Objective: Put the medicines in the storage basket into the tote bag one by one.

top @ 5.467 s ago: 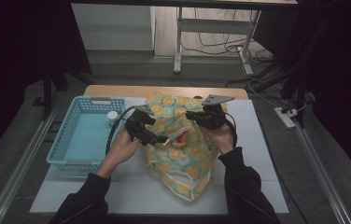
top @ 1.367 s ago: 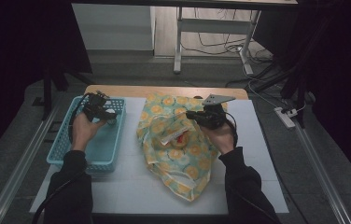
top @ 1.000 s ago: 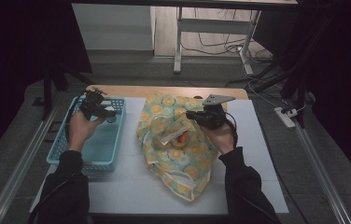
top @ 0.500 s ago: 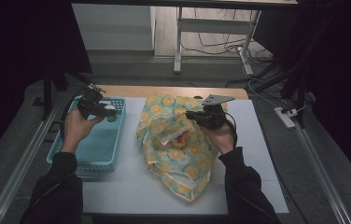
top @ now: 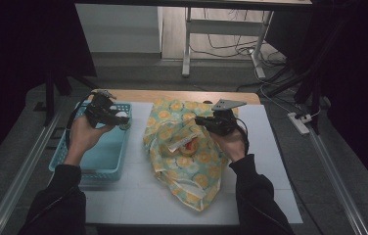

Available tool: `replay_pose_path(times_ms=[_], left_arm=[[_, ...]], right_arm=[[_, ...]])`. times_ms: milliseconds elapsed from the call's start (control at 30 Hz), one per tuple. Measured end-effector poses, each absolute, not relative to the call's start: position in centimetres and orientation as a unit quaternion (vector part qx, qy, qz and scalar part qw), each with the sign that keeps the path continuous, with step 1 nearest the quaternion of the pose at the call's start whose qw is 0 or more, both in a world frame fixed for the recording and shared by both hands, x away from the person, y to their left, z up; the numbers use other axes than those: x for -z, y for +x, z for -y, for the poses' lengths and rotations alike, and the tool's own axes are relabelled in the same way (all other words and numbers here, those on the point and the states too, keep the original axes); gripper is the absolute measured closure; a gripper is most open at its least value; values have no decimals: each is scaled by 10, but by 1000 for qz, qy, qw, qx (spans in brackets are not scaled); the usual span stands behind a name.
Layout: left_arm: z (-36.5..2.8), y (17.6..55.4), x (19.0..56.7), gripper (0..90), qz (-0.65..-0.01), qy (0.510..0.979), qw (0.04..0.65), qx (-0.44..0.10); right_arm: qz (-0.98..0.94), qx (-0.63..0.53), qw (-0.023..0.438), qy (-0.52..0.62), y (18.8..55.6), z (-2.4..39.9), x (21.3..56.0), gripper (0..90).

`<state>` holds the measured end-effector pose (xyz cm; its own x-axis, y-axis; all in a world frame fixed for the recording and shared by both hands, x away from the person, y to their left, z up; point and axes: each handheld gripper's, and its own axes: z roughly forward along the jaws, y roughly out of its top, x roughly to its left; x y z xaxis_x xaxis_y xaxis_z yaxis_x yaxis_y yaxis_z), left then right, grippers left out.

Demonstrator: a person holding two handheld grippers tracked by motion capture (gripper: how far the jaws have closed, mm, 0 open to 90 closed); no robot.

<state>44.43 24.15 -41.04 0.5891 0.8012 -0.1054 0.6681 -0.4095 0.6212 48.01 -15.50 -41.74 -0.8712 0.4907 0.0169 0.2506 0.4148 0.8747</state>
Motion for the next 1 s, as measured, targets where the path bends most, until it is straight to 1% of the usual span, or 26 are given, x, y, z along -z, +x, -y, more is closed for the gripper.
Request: replay_pose_path(times_ms=[667, 1000], left_arm=[[-180, 426, 400, 504, -361, 866, 335, -86], [-144, 425, 405, 504, -327, 878, 341, -74]], right_arm=[[-833, -492, 121, 222, 480, 155, 417, 900], [-833, -492, 121, 222, 479, 154, 418, 900]])
